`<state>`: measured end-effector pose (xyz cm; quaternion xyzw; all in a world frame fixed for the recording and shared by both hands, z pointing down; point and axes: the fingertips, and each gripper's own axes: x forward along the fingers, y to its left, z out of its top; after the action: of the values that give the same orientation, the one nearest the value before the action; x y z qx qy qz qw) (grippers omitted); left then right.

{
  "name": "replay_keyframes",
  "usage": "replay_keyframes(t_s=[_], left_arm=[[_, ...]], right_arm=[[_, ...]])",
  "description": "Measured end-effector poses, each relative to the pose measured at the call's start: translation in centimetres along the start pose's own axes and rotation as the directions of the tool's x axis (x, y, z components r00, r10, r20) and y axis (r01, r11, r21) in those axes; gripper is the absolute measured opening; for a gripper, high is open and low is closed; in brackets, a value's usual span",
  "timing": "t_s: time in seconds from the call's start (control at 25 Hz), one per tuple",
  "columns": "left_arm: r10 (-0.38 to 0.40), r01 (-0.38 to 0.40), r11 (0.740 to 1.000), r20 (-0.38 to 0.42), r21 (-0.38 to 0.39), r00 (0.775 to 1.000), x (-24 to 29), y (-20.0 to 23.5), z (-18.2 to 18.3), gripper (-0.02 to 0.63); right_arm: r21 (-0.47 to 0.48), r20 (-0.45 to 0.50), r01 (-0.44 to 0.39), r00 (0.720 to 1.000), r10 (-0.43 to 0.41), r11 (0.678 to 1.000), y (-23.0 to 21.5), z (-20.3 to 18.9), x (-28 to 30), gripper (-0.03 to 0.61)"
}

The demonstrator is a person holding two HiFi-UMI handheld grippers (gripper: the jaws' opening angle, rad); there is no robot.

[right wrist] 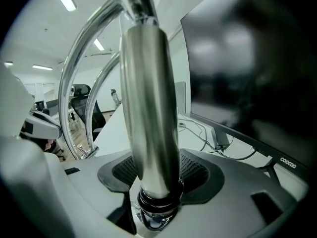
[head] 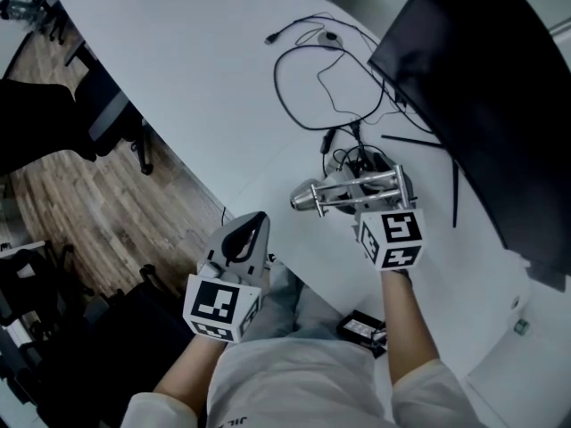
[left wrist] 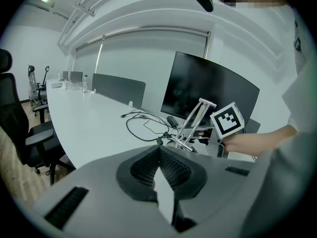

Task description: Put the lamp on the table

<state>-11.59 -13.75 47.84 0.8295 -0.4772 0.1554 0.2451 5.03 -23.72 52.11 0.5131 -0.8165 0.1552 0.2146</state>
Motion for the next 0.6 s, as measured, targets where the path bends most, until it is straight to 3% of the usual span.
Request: replay_keyframes(t_s=[0.6], left_arm=[[-0.006, 0.006, 1.000, 0.015, 0.006, 1.000, -1.1, -2.0, 0.1, 0.004]], right_arm=[[0.027, 0.056, 0.007, 0.998, -0.009, 1.000, 0.4, 1.0, -3.5, 0.235]])
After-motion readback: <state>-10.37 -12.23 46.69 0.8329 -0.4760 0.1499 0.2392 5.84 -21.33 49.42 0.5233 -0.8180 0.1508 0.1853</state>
